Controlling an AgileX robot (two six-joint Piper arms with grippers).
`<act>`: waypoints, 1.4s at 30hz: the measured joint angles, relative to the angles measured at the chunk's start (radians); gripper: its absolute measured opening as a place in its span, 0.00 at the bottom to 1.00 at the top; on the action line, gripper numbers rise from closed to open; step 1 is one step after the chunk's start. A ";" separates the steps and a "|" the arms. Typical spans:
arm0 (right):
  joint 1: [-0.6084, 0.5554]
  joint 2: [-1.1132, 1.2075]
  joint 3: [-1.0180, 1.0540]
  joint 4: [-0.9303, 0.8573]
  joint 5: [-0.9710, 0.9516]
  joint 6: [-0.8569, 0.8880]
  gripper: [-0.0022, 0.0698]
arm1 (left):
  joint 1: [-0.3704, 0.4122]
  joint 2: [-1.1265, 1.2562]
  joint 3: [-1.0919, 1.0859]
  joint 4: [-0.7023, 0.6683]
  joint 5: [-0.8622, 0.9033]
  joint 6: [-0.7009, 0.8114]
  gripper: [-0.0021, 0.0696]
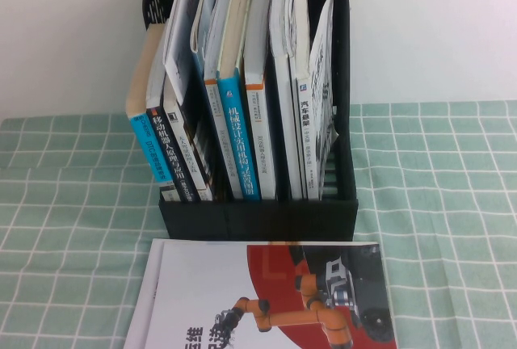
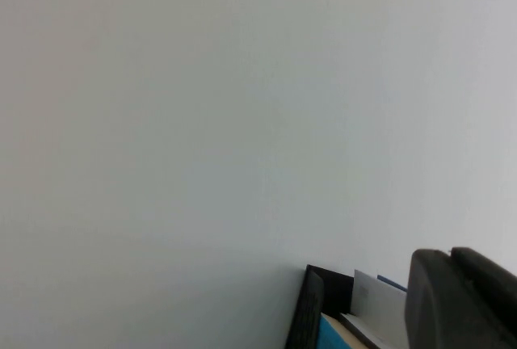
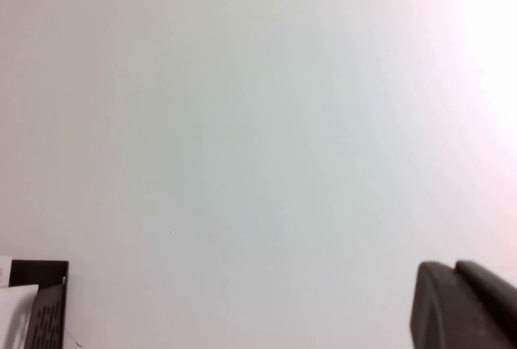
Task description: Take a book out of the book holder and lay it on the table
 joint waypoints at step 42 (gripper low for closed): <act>0.000 0.209 -0.488 0.140 0.512 -0.445 0.03 | -0.039 0.751 -0.606 -0.096 0.317 0.380 0.03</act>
